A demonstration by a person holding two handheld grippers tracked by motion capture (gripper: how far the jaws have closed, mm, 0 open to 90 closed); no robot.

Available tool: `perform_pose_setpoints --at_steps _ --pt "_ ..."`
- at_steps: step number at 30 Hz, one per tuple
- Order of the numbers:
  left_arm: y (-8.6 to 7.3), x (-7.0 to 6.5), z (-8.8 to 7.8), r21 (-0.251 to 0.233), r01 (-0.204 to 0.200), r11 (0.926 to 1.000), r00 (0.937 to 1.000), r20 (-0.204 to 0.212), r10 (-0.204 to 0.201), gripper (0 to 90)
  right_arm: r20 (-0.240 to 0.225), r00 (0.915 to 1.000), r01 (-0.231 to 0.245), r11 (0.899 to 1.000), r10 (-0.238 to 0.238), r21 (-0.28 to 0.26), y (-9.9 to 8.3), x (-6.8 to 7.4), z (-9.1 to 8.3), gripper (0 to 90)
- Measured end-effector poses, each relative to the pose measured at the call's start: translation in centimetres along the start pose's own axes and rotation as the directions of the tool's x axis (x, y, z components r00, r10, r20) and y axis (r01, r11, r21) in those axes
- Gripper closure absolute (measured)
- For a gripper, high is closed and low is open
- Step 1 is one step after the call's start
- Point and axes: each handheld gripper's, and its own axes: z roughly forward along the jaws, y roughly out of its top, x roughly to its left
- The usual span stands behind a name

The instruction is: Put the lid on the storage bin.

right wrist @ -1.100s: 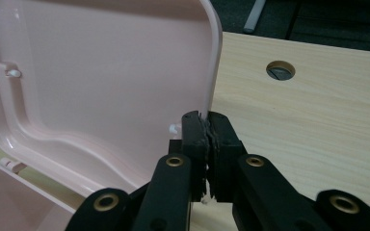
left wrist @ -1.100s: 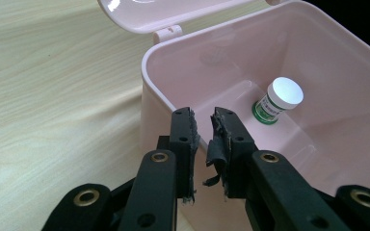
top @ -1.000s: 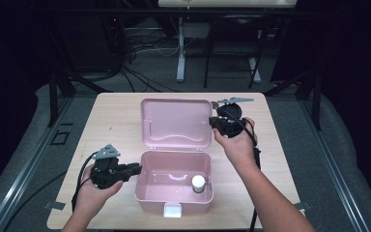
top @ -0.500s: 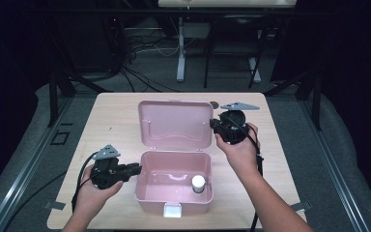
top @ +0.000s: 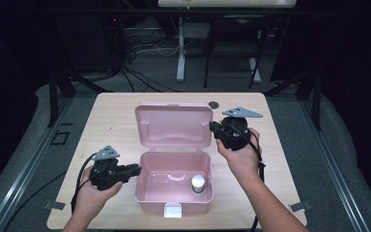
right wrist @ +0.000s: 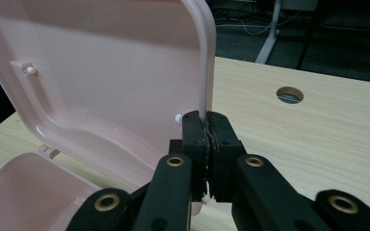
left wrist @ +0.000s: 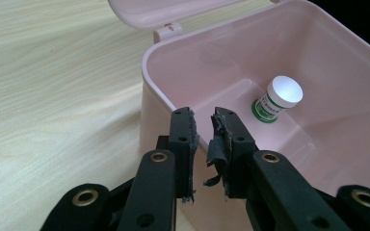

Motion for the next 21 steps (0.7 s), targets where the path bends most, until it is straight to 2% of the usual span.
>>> perform_pose_setpoints --at_steps 11,21 --pt "0.0 0.1 0.1 0.005 0.008 1.0 0.9999 0.008 -0.008 76.0 0.009 0.9991 0.042 0.999 -0.042 -0.028 -0.6 0.5 -0.8 87.6" --pt "0.1 0.3 0.1 0.001 0.005 1.0 1.0 0.007 -0.005 76.3 0.0 0.9989 0.047 0.998 -0.047 -0.042 -1.0 0.5 -1.2 87.5"
